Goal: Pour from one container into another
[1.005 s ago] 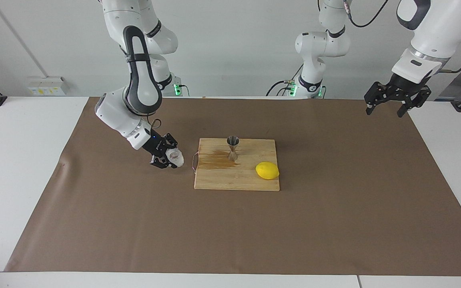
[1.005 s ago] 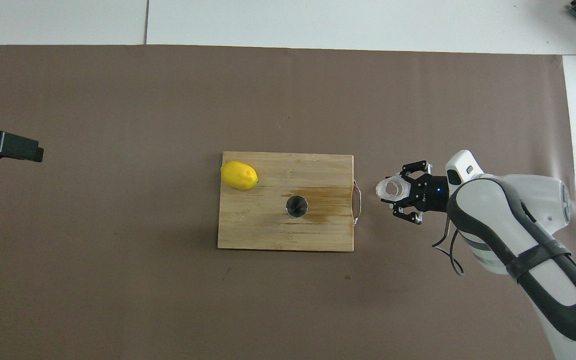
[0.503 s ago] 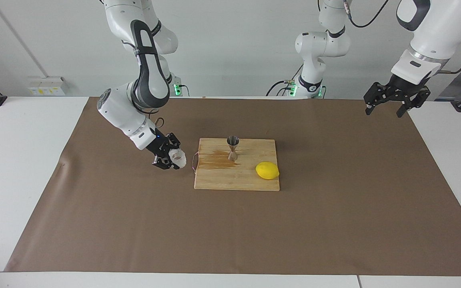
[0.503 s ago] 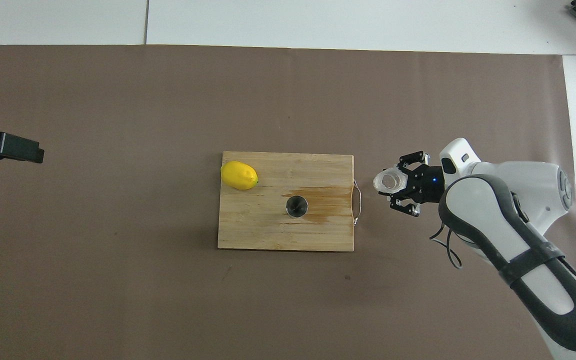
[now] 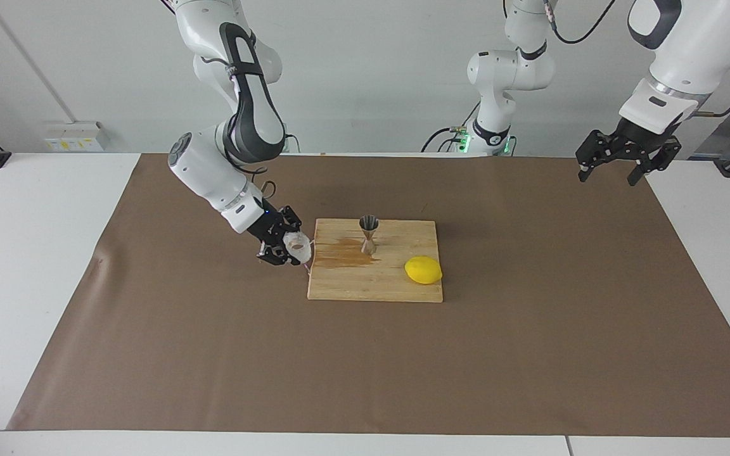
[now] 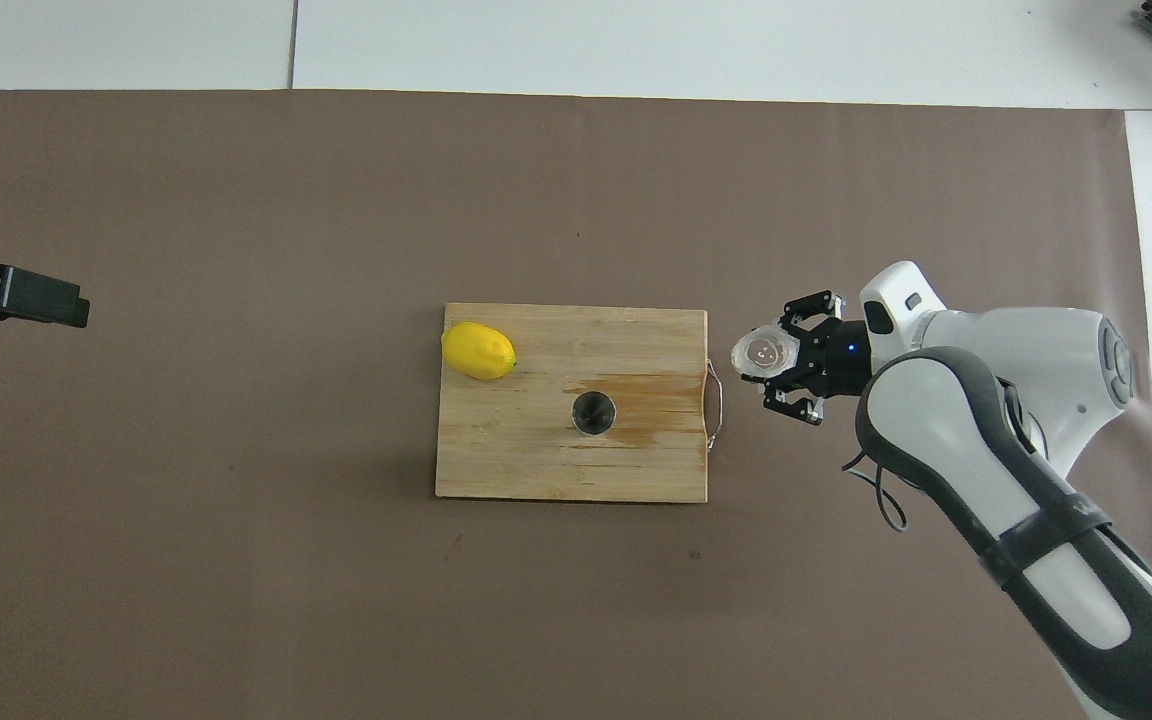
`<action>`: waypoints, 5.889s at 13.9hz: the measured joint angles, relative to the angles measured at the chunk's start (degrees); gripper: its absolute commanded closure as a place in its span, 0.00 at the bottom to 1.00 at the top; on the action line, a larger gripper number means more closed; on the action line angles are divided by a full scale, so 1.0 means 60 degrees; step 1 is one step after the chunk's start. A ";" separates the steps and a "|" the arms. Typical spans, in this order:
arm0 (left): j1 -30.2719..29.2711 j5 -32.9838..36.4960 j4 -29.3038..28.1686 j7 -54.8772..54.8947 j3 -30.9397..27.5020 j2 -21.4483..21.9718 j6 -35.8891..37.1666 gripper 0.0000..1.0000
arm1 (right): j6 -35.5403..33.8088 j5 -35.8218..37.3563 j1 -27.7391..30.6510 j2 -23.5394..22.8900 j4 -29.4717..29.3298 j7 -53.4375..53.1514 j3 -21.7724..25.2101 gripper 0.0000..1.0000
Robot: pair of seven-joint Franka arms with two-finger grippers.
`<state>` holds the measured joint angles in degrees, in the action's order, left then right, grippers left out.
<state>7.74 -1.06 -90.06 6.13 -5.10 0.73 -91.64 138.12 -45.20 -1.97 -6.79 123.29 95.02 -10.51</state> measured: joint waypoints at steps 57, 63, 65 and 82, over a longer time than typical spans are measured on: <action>-0.1255 0.0002 -0.0080 0.0135 0.0955 0.0070 0.0312 0.00 | -0.0524 1.1898 -0.3920 0.0354 -0.0663 -1.0654 -0.0055 0.61; -0.1255 0.0002 -0.0081 0.0135 0.0955 0.0070 0.0311 0.00 | -0.0526 1.2177 -0.3941 0.0438 -0.0544 -1.0667 -0.0055 0.61; -0.1255 0.0002 -0.0082 0.0135 0.0955 0.0070 0.0312 0.00 | -0.0526 1.2294 -0.3943 0.0439 -0.0543 -1.0725 -0.0055 0.61; -0.1255 0.0002 -0.0084 0.0135 0.0955 0.0070 0.0312 0.00 | -0.0899 1.3420 -0.4226 0.0466 -0.0570 -1.1139 -0.0054 0.63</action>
<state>0.21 -1.04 -90.56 6.94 0.63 1.15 -89.78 132.72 35.32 -27.33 -3.99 119.87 28.19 -10.84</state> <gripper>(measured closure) 0.000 0.480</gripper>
